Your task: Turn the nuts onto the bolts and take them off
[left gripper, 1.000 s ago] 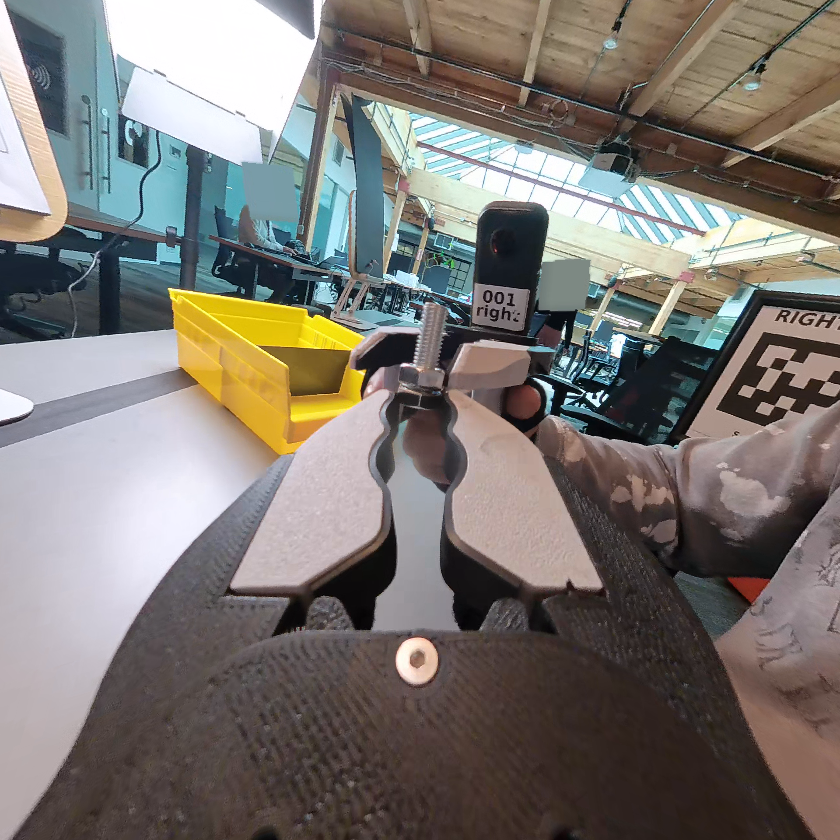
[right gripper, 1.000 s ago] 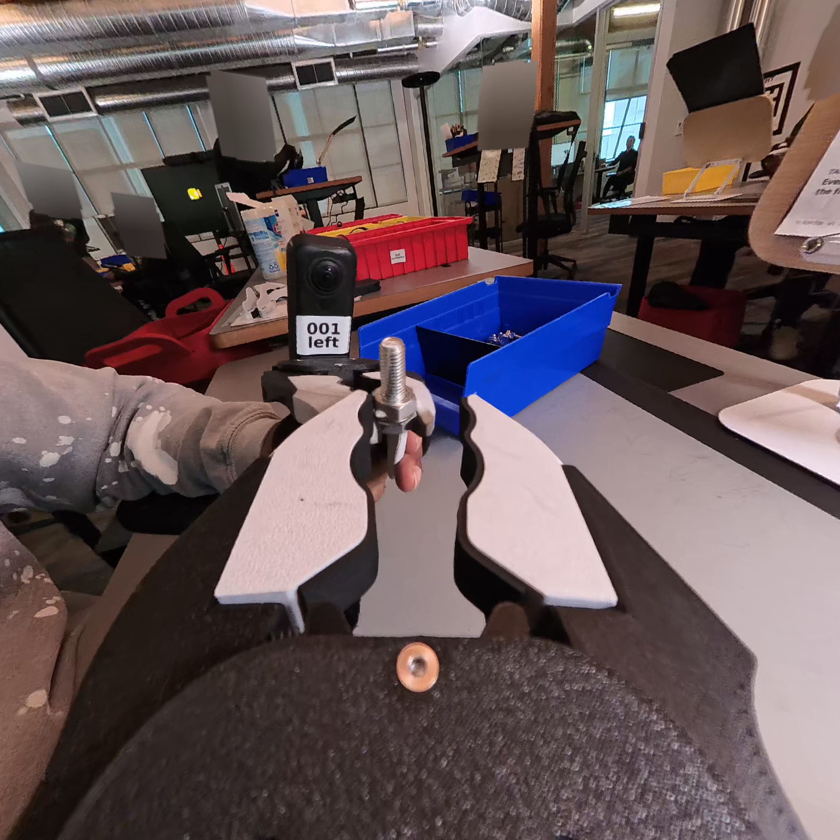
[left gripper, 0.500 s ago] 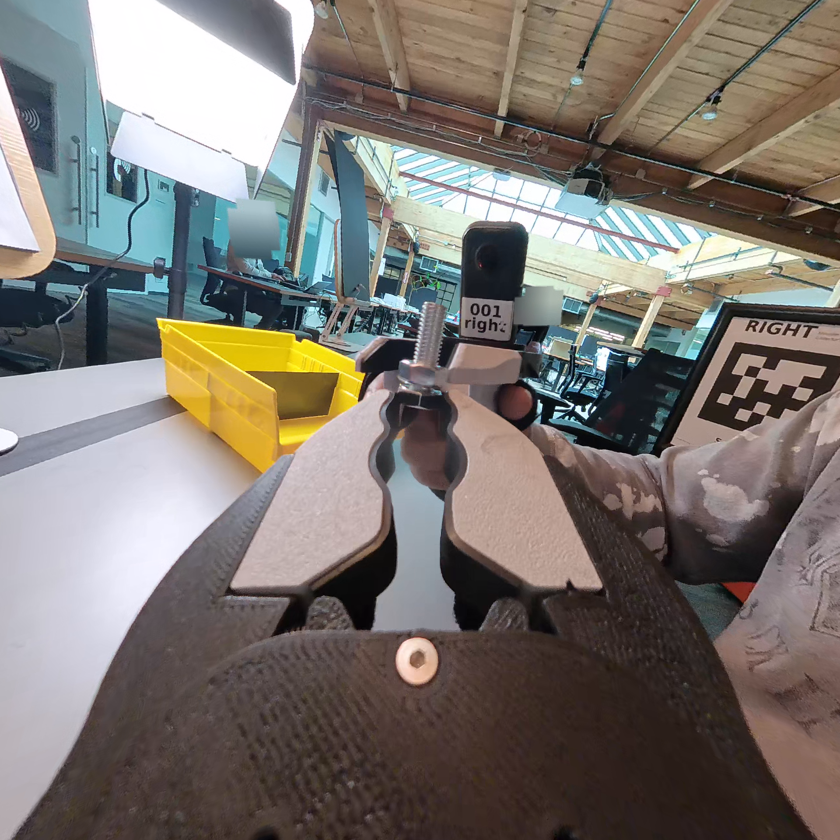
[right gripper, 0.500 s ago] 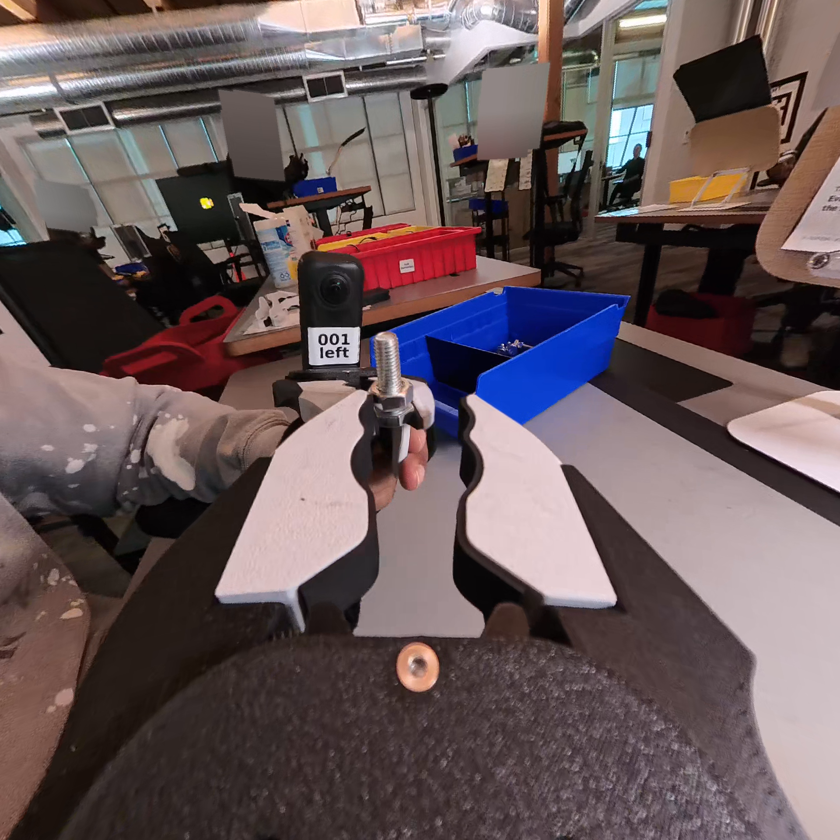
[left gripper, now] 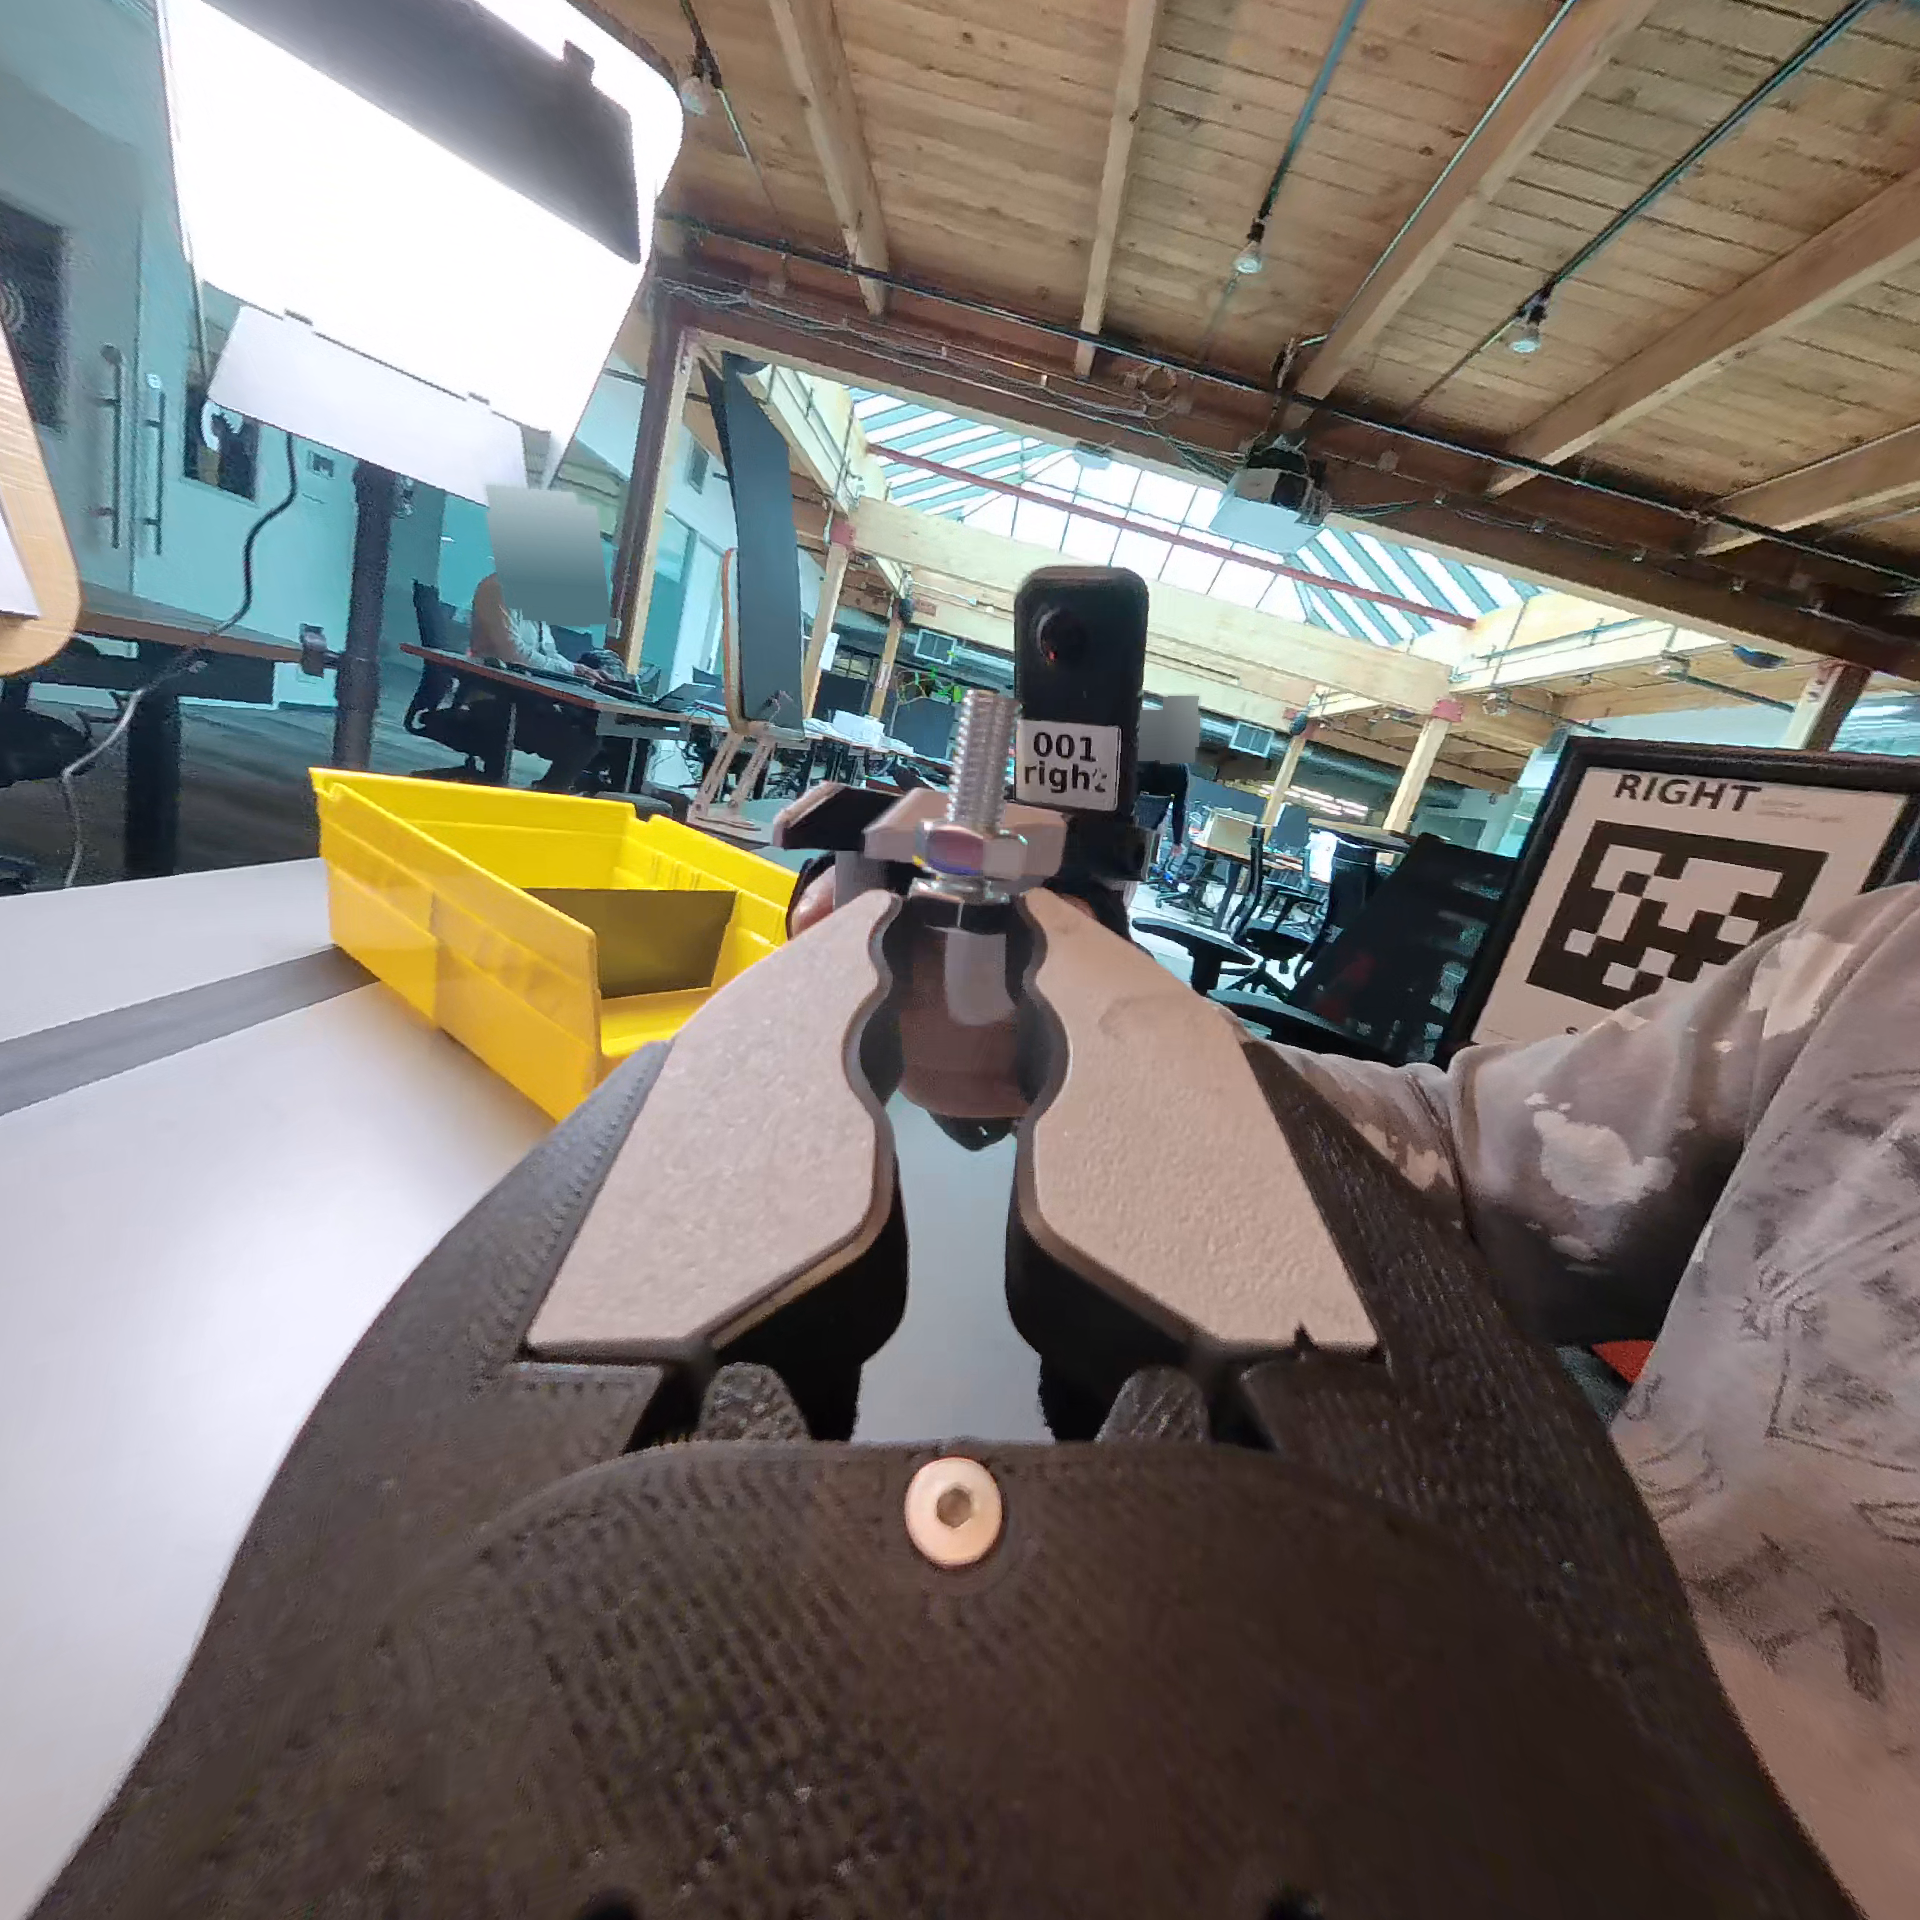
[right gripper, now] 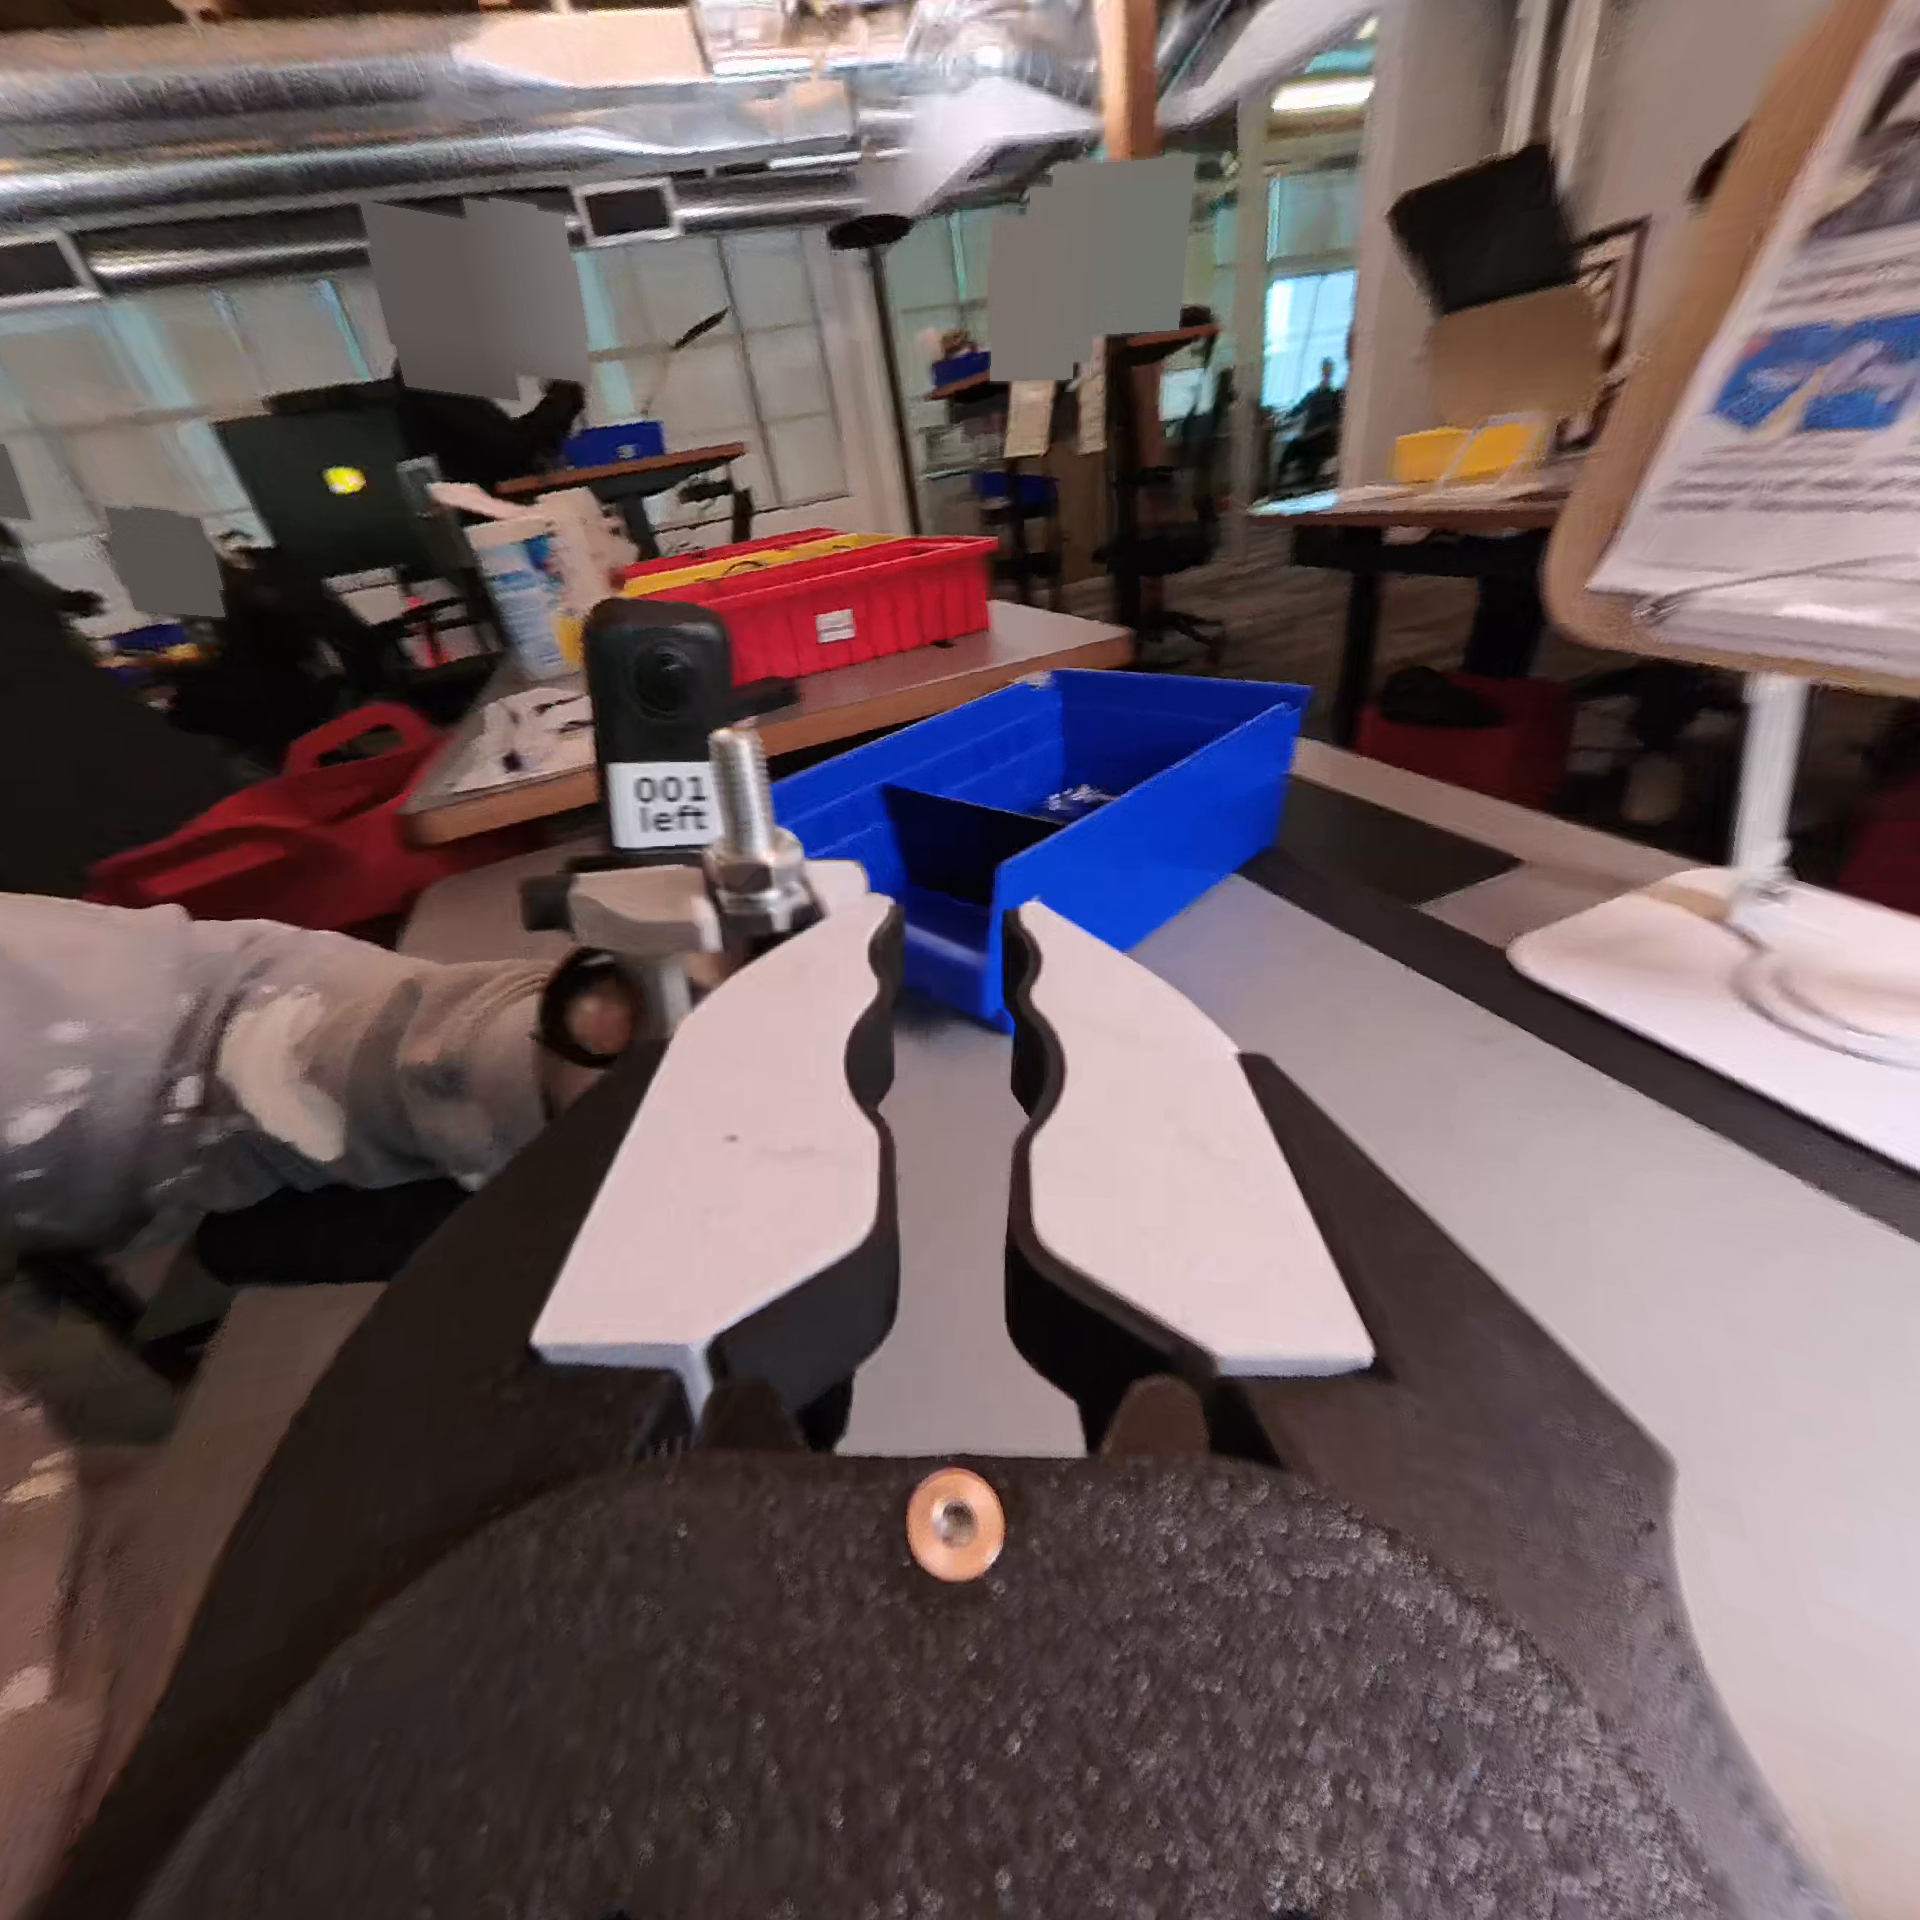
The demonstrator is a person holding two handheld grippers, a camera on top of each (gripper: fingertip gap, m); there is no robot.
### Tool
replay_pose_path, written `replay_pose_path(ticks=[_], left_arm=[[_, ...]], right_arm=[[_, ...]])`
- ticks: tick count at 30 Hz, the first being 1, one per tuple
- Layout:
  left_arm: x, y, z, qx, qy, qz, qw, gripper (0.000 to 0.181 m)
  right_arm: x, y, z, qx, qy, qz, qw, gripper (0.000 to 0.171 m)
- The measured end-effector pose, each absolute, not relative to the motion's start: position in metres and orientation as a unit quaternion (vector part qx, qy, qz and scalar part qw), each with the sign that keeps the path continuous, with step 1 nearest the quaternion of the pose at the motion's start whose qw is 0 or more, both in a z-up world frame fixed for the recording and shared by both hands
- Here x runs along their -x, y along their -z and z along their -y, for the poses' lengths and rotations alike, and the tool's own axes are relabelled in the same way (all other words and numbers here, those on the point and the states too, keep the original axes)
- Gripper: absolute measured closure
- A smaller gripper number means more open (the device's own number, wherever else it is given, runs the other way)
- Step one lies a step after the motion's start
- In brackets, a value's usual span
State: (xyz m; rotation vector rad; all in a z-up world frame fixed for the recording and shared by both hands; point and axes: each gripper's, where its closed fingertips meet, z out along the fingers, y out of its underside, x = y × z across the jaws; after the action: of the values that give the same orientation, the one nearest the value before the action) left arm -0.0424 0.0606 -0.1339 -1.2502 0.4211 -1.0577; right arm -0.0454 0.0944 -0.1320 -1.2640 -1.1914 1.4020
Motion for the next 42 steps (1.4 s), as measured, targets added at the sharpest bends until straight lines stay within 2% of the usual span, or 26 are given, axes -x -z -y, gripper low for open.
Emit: replay_pose_path(ticks=[9,11,13,17,21,22,23,26,31,34,35,38,42], left_arm=[[0.040,0.140,-0.065,0.569,0.444,-0.184,0.668,0.163],[0.042,0.134,-0.060,0.552,0.460,-0.190,0.669,0.163],[0.044,0.133,-0.062,0.555,0.449,-0.188,0.675,0.163],[0.042,0.141,-0.067,0.569,0.443,-0.180,0.669,0.163],[0.038,0.142,-0.065,0.573,0.442,-0.187,0.664,0.163],[0.042,0.139,-0.065,0.565,0.448,-0.184,0.668,0.163],[0.043,0.136,-0.062,0.555,0.459,-0.187,0.668,0.163],[0.045,0.136,-0.064,0.561,0.443,-0.186,0.674,0.163],[0.039,0.144,-0.066,0.572,0.442,-0.185,0.666,0.163],[0.042,0.142,-0.066,0.570,0.447,-0.180,0.666,0.163],[0.043,0.139,-0.063,0.560,0.459,-0.187,0.664,0.164],[0.043,0.139,-0.064,0.567,0.444,-0.188,0.668,0.163],[0.039,0.145,-0.066,0.576,0.446,-0.187,0.660,0.163]], right_arm=[[0.054,0.132,-0.071,0.488,-0.564,0.506,0.433,0.133],[0.047,0.133,-0.093,0.516,-0.563,0.475,0.437,0.155],[0.039,0.131,-0.107,0.520,-0.563,0.460,0.449,0.152],[0.047,0.124,-0.077,0.488,-0.580,0.488,0.433,0.138],[0.054,0.134,-0.071,0.493,-0.567,0.506,0.425,0.132],[0.051,0.134,-0.077,0.499,-0.576,0.496,0.415,0.138],[0.047,0.132,-0.092,0.516,-0.574,0.468,0.430,0.155],[0.039,0.126,-0.100,0.510,-0.572,0.465,0.444,0.147],[0.053,0.128,-0.064,0.483,-0.574,0.503,0.429,0.139],[0.052,0.131,-0.071,0.486,-0.570,0.503,0.432,0.148],[0.048,0.130,-0.086,0.504,-0.562,0.478,0.449,0.166],[0.039,0.124,-0.102,0.510,-0.568,0.460,0.453,0.153],[0.048,0.126,-0.074,0.487,-0.567,0.496,0.443,0.141]])
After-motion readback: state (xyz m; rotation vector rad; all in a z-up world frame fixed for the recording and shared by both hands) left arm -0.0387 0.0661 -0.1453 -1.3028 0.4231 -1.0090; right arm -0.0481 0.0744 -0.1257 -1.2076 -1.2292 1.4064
